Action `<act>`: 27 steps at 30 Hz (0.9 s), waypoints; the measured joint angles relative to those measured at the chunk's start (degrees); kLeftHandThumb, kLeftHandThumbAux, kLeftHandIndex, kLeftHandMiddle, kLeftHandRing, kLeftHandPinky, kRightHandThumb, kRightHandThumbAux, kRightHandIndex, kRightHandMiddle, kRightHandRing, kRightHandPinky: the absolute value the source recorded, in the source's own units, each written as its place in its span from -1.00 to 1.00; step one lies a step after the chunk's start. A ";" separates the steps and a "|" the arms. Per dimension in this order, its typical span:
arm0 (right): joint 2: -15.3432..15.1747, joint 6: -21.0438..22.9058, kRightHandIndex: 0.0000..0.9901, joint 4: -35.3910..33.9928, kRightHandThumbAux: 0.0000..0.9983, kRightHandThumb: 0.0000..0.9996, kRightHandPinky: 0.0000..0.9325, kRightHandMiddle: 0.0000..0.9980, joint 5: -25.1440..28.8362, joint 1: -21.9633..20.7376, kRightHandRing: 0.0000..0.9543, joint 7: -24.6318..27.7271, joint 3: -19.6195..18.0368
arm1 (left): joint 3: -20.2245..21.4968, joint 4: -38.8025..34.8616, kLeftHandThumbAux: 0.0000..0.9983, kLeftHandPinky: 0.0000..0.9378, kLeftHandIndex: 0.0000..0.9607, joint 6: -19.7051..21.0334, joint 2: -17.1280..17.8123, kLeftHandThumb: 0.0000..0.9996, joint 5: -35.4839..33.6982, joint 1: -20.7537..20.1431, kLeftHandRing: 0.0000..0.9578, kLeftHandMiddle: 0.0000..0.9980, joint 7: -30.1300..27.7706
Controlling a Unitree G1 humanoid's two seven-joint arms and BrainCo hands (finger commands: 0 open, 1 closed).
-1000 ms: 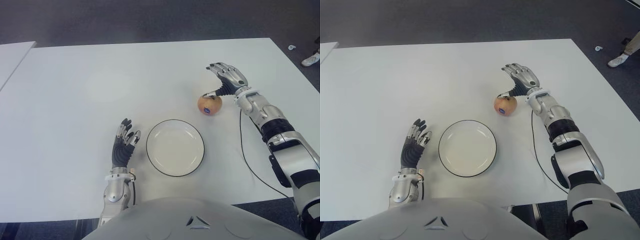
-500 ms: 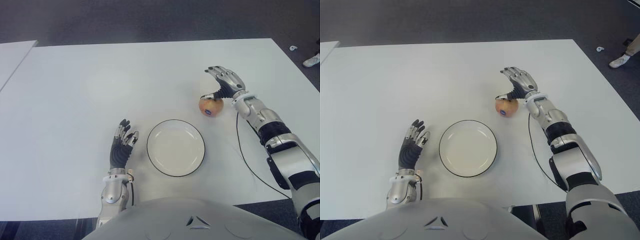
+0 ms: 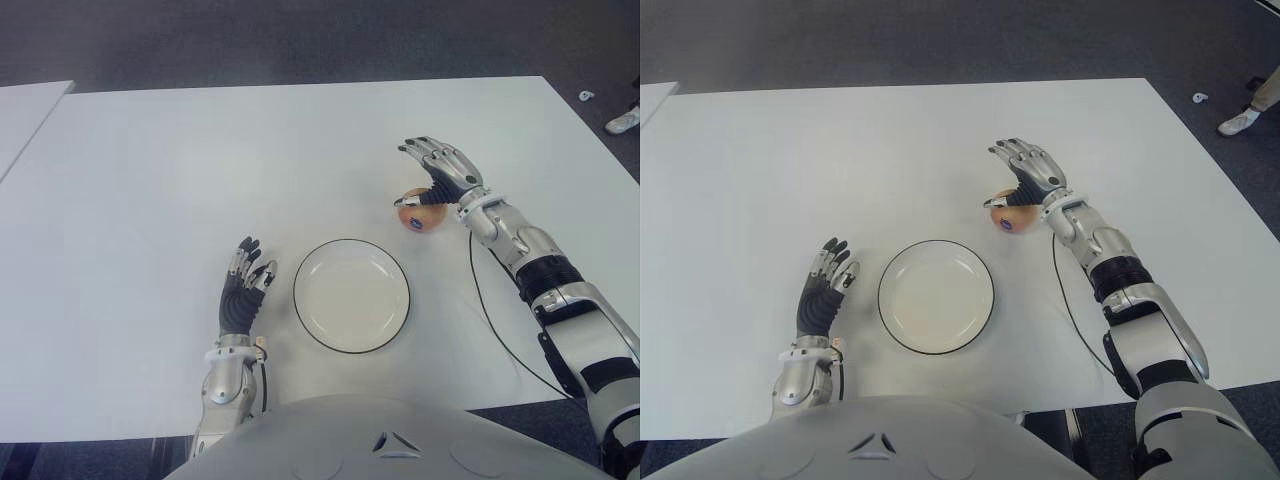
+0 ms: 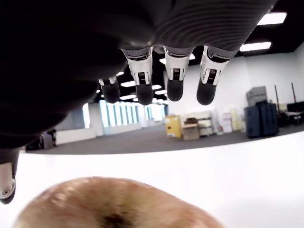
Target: Put the apples into the plate.
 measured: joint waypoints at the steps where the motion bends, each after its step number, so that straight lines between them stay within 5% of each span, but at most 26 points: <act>1: -0.04 -0.01 -0.96 -0.33 -0.05 -0.30 -0.85 -0.95 -0.01 0.19 -0.95 0.18 0.00 | 0.00 0.08 0.13 -0.72 -0.90 -0.14 0.00 -0.56 0.01 -0.07 -0.75 -0.76 0.00; 27: -4.02 -0.17 -0.97 -9.66 -0.07 -0.36 -0.84 -0.94 -0.75 5.36 -0.94 4.41 -0.34 | -0.03 1.98 0.16 -0.69 -0.90 -2.40 -0.34 -0.55 0.00 -0.93 -0.74 -0.76 0.01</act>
